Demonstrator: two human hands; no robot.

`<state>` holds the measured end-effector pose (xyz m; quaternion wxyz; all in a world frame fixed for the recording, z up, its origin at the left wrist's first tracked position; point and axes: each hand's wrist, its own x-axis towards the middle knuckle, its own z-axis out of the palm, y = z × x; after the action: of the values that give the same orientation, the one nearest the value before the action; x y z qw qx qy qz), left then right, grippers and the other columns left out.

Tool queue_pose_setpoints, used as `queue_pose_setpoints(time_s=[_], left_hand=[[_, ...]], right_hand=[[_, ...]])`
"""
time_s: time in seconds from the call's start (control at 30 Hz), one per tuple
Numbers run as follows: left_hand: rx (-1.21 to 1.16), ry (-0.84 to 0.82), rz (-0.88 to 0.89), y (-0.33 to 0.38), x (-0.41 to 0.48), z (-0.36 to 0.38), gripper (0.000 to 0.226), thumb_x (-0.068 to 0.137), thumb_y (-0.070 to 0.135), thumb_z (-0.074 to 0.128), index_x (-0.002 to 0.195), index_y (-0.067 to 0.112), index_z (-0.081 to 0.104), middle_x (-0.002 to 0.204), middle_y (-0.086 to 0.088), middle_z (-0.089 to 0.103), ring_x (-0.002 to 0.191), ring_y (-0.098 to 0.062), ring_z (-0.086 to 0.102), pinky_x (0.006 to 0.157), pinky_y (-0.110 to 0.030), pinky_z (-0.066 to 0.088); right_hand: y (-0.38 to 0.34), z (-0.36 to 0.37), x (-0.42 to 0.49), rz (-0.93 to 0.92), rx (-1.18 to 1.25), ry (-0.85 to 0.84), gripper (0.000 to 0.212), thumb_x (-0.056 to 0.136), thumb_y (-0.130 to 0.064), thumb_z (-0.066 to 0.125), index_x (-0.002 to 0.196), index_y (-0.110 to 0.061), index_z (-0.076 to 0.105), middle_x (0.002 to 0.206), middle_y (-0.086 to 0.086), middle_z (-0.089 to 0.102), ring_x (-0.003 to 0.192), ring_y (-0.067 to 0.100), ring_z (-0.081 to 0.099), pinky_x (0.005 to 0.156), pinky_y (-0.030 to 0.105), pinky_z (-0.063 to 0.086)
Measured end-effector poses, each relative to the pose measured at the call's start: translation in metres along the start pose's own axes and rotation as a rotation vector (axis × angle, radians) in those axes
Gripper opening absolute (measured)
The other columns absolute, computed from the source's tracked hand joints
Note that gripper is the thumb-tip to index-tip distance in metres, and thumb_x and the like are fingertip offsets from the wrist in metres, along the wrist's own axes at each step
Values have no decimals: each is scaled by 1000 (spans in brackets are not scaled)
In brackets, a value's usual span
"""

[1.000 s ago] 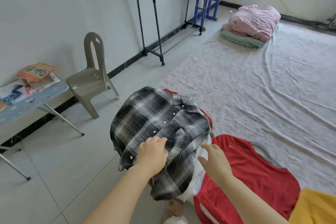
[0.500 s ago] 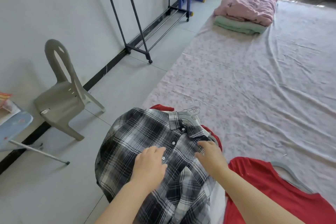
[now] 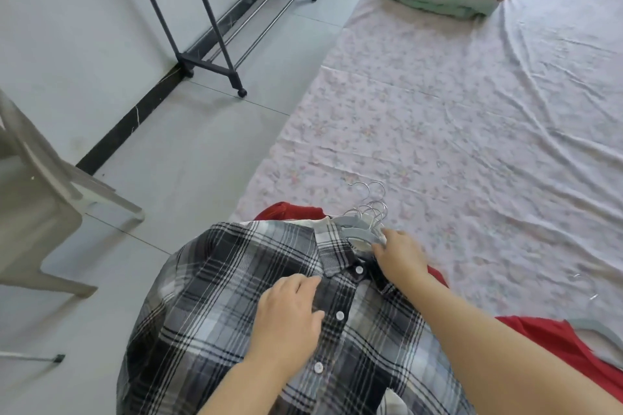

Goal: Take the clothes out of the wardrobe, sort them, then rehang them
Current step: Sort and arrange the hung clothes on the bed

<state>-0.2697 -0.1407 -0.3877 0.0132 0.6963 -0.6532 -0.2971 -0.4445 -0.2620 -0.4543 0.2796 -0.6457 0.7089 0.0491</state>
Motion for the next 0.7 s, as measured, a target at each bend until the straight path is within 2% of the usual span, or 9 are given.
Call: queue_pose_setpoints(time_s=[0.13, 0.3, 0.43, 0.5, 0.57, 0.7], left_hand=[[-24, 10, 22, -8, 7, -1, 49, 96, 35, 41, 143, 28, 25, 140, 14, 32, 132, -6, 24, 111, -26, 17], [-3, 15, 58, -3, 2, -16, 50, 97, 35, 40, 143, 27, 24, 142, 12, 30, 133, -7, 23, 112, -28, 16], [-14, 46, 99, 12, -13, -38, 49, 96, 35, 42, 142, 28, 26, 142, 12, 31, 133, -7, 24, 111, -26, 16], [-10, 51, 135, 20, -21, -47, 50, 96, 35, 42, 142, 28, 26, 143, 12, 30, 134, -7, 23, 112, -26, 15], [-3, 53, 167, 27, -30, -58, 50, 96, 35, 41, 143, 28, 24, 144, 12, 29, 135, -7, 21, 112, -26, 15], [-15, 114, 229, 44, -47, -85, 52, 96, 35, 42, 144, 28, 22, 145, 12, 28, 135, -7, 21, 112, -27, 15]], right_hand=[[0, 17, 8, 12, -45, 43, 29, 90, -24, 51, 118, -21, 58, 103, 8, 59, 96, 30, 57, 83, 37, 48], [3, 6, -17, 33, 76, 87, 27, 93, -20, 47, 117, -17, 59, 111, 8, 62, 101, 27, 57, 80, 34, 46], [5, -17, -58, 26, 196, 142, 28, 91, -18, 53, 117, -16, 61, 110, 8, 63, 100, 23, 56, 76, 30, 40], [4, -25, -79, 7, 274, 198, 31, 88, -17, 58, 120, -17, 61, 112, 5, 63, 100, 20, 56, 79, 29, 42], [0, -34, -100, -18, 319, 270, 36, 86, -14, 61, 121, -19, 60, 113, 1, 62, 95, 18, 56, 77, 26, 43], [-13, -59, -153, -165, 311, 425, 43, 80, -8, 66, 120, -24, 61, 100, -5, 59, 79, 13, 56, 63, 16, 39]])
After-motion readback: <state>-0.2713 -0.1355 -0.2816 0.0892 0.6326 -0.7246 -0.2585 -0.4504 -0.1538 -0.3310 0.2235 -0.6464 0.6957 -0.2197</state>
